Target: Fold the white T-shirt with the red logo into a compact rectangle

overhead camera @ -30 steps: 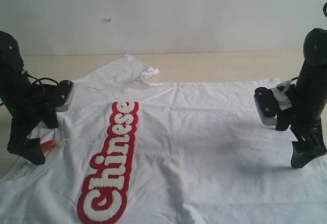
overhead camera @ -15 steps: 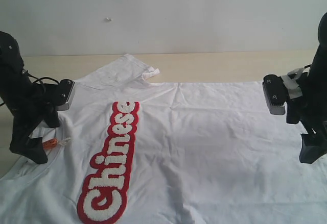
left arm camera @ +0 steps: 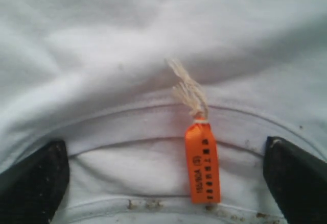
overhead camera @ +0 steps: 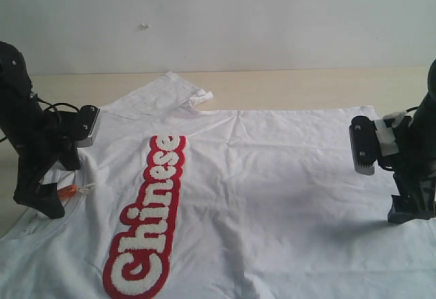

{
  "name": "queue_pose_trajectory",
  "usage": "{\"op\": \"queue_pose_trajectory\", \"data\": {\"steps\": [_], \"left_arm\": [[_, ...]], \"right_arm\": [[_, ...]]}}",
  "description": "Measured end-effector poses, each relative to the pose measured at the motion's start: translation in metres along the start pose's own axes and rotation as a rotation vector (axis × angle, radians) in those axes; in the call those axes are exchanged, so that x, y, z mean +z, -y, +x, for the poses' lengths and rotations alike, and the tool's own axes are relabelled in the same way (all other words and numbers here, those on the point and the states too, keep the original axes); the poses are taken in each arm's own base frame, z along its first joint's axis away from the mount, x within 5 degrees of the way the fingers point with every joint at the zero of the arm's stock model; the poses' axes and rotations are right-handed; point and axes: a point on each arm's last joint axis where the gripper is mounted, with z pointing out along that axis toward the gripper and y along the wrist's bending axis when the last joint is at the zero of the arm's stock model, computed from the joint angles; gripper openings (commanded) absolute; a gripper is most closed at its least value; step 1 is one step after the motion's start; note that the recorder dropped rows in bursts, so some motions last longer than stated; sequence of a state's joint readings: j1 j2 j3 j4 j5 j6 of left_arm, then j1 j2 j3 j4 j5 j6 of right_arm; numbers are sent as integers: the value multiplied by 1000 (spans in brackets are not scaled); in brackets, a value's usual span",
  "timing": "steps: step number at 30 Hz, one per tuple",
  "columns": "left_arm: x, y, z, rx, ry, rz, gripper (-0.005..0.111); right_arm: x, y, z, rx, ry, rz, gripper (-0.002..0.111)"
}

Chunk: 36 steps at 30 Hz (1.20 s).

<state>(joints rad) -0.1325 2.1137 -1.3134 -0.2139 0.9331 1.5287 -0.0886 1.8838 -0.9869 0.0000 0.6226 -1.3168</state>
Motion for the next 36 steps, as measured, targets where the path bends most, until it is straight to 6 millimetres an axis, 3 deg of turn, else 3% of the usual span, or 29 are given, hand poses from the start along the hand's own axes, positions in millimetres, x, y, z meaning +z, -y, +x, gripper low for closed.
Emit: {"op": "queue_pose_trajectory", "data": {"steps": [12,17,20,26,31,36], "left_arm": [[0,0,0,0,0,0,105],[0,0,0,0,0,0,105],[0,0,0,0,0,0,105],[0,0,0,0,0,0,105],[0,0,0,0,0,0,105],[0,0,0,0,0,0,105]], "right_arm": [[10,-1,-1,-60,1,-57,96],[15,-2,-1,1,21,-92,94],[18,-2,-2,-17,25,-114,84],[21,-8,-2,-40,26,-183,51],[22,-8,-2,-21,30,-188,36],[22,-7,-3,-6,36,-180,2]]}}
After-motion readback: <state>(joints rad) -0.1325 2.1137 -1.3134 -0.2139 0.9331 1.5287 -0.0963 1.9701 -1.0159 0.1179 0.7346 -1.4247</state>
